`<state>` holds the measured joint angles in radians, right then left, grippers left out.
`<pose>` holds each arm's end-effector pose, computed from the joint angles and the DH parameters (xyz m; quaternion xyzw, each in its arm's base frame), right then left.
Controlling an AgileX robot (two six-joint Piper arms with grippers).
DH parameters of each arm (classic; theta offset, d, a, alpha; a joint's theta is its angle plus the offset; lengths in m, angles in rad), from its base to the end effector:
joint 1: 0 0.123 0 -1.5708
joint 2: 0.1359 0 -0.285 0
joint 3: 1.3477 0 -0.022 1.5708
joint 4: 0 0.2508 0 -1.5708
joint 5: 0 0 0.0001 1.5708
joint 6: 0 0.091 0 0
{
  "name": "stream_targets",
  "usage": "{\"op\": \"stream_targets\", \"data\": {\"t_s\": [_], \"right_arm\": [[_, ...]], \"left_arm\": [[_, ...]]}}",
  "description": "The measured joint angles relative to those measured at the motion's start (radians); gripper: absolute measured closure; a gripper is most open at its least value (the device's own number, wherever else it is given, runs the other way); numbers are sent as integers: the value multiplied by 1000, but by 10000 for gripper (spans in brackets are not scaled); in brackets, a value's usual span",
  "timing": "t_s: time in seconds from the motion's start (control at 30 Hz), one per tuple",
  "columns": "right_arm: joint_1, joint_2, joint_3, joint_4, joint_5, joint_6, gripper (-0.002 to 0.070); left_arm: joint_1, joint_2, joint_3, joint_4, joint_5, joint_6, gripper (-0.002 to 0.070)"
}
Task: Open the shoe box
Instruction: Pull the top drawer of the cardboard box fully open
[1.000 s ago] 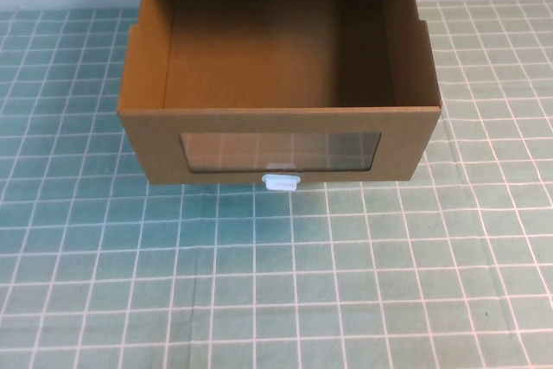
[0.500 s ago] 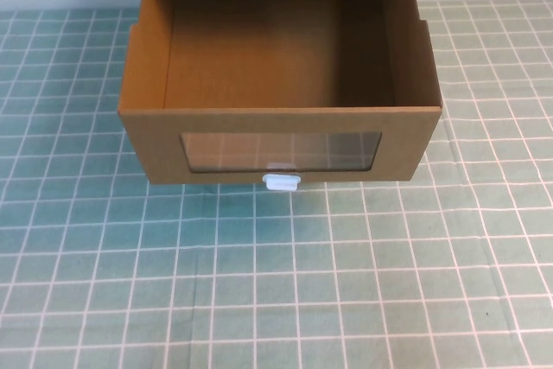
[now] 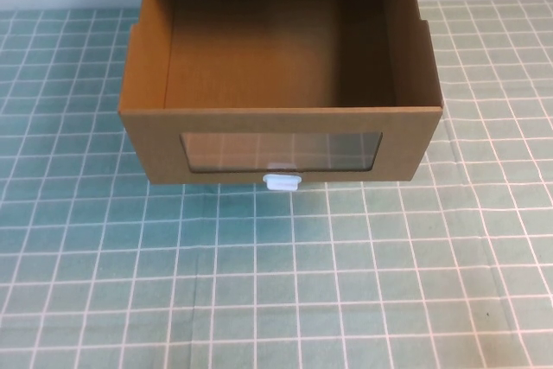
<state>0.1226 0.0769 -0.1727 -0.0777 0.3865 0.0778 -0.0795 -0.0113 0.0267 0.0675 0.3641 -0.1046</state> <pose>0.0530 0.0038 0.2321 -0.0360 0.7741 0.0292 0.6314 0.0529 -0.0020 0.1721 0.0081 0.8023 -0.0265 0.5963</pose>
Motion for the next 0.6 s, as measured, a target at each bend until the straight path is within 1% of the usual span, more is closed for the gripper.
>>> {"op": "stream_targets", "data": {"t_s": [0.13,0.2,0.37,0.6], "right_arm": [[0,-75,151,23,-99,-11,689],[0,-84,189,54,-116,-11,689],[0,-84,195,100,-42,-13,689],[0,-84,195,106,-30,-13,689]], "left_arm": [[0,0,0,0,1,0,680],[0,0,0,0,1,0,680],[0,0,0,0,2,0,680],[0,0,0,0,2,0,680]]}}
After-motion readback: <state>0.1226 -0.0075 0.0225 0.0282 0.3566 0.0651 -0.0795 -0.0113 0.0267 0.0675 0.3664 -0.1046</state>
